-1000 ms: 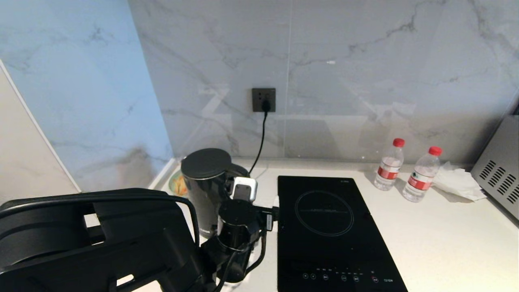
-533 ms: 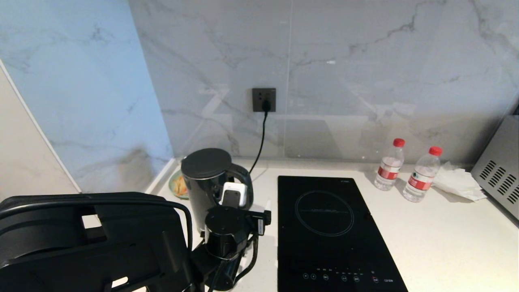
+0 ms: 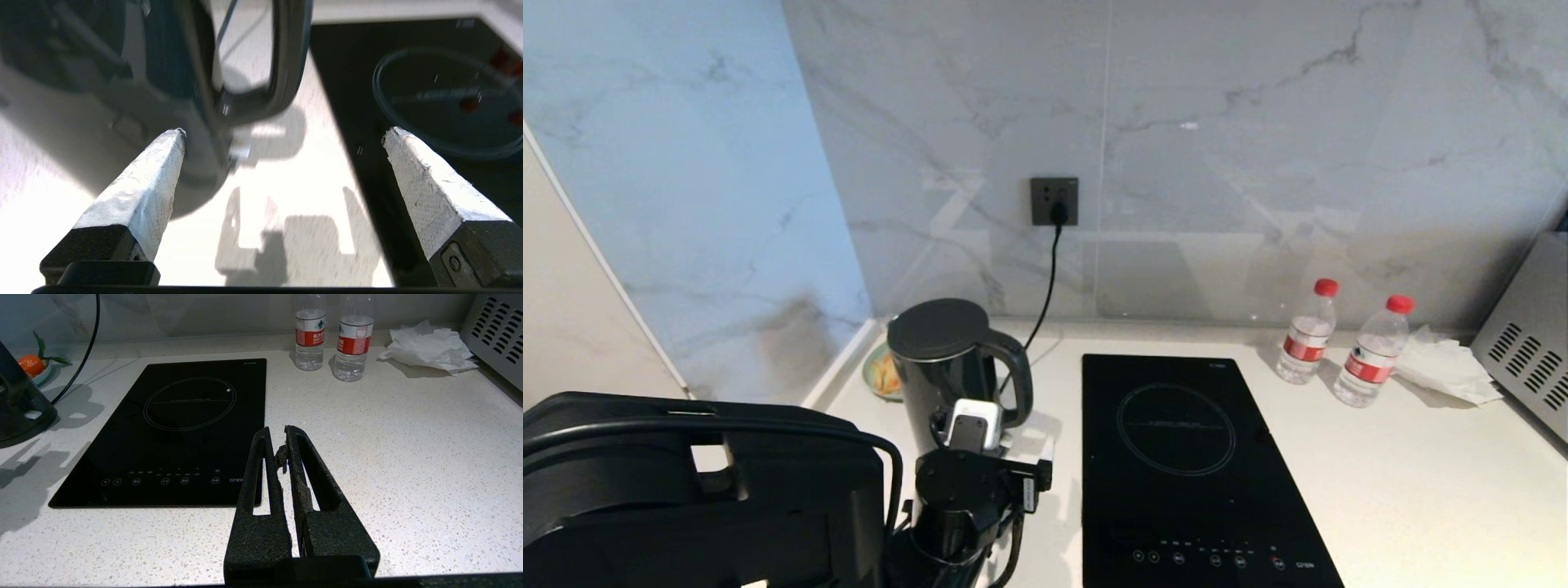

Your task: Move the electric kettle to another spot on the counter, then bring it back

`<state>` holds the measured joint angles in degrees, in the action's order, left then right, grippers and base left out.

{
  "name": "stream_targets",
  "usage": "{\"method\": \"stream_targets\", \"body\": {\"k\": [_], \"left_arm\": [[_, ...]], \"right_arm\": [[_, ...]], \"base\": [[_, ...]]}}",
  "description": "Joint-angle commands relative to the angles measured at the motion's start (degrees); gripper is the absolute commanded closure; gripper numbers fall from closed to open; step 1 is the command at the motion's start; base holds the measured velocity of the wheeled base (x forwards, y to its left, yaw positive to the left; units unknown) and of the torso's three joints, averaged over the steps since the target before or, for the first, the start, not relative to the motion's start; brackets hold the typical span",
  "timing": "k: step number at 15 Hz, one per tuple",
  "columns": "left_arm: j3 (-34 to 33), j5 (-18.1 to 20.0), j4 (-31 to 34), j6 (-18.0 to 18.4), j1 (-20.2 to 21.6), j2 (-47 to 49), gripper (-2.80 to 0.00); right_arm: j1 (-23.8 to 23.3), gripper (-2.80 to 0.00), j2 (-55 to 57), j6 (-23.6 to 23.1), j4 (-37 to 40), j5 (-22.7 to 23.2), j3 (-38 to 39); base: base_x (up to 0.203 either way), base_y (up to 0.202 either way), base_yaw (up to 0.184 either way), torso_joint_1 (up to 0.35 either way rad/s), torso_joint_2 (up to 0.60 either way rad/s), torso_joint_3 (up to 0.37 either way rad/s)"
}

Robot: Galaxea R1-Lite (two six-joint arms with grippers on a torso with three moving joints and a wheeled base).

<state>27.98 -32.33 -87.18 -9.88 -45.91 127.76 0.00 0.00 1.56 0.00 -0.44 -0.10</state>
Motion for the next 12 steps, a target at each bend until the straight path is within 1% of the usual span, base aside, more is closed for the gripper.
{"method": "stream_targets", "body": {"k": [1,4,6,8,10,12], "left_arm": [[-2.2,0.8,-0.5,-0.4,-1.0,1.1,-2.80],[-1.9,3.0,-0.5,-0.3,-2.6,4.3,-2.80],[-0.6,3.2,-0.5,-0.2,-4.6,7.6,-2.80],[2.2,2.9,-0.5,0.2,-5.6,11.2,-2.80],[4.2,2.8,-0.5,0.9,-5.9,12.4,-2.80],[7.0,2.7,0.4,0.9,-5.8,12.7,-2.80]], "right_arm": [[0.0,0.00,0.0,0.0,0.0,0.0,0.0],[0.0,0.00,0.0,0.0,0.0,0.0,0.0],[0.0,0.00,0.0,0.0,0.0,0.0,0.0],[0.0,0.00,0.0,0.0,0.0,0.0,0.0],[0.0,0.00,0.0,0.0,0.0,0.0,0.0],[0.0,0.00,0.0,0.0,0.0,0.0,0.0]], "base": [[0.000,0.000,0.000,0.000,0.00,0.000],[0.000,0.000,0.000,0.000,0.00,0.000],[0.000,0.000,0.000,0.000,0.00,0.000],[0.000,0.000,0.000,0.000,0.00,0.000],[0.000,0.000,0.000,0.000,0.00,0.000],[0.000,0.000,0.000,0.000,0.00,0.000]]}}
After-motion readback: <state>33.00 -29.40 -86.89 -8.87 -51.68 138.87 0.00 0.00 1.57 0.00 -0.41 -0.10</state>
